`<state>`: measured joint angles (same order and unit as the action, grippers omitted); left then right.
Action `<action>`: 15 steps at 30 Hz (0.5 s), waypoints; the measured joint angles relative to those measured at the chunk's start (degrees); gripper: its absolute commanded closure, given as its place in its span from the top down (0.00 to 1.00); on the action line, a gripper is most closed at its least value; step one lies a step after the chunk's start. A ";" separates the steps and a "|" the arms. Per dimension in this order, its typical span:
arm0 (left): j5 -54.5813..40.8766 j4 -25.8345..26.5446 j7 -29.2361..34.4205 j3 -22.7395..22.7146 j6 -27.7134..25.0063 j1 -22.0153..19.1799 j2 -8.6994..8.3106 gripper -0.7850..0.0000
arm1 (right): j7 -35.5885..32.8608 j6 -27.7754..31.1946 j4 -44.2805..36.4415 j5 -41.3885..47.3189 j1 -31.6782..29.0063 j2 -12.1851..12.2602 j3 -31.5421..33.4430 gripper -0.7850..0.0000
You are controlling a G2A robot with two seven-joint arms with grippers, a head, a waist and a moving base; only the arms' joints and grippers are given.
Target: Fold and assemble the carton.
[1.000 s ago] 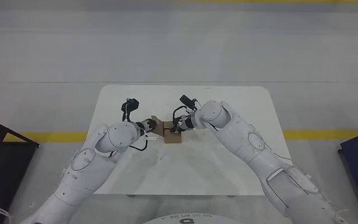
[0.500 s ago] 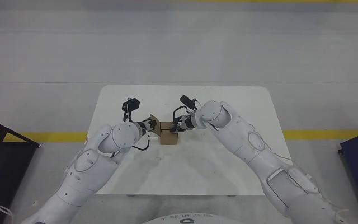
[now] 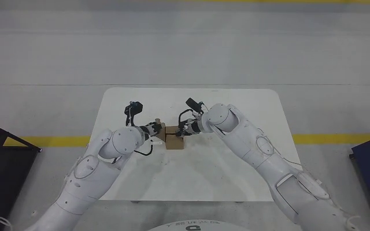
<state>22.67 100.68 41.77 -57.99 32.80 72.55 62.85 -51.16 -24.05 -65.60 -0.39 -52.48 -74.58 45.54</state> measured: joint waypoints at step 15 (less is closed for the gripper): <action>-2.53 2.53 -0.81 -8.93 -5.16 7.91 -1.65 0.27 | 0.00 0.00 0.00 0.00 0.00 0.00 0.00 0.00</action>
<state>20.14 103.21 40.96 -66.93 27.64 80.45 61.20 -51.16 -24.05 -65.60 -0.39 -52.48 -74.58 45.54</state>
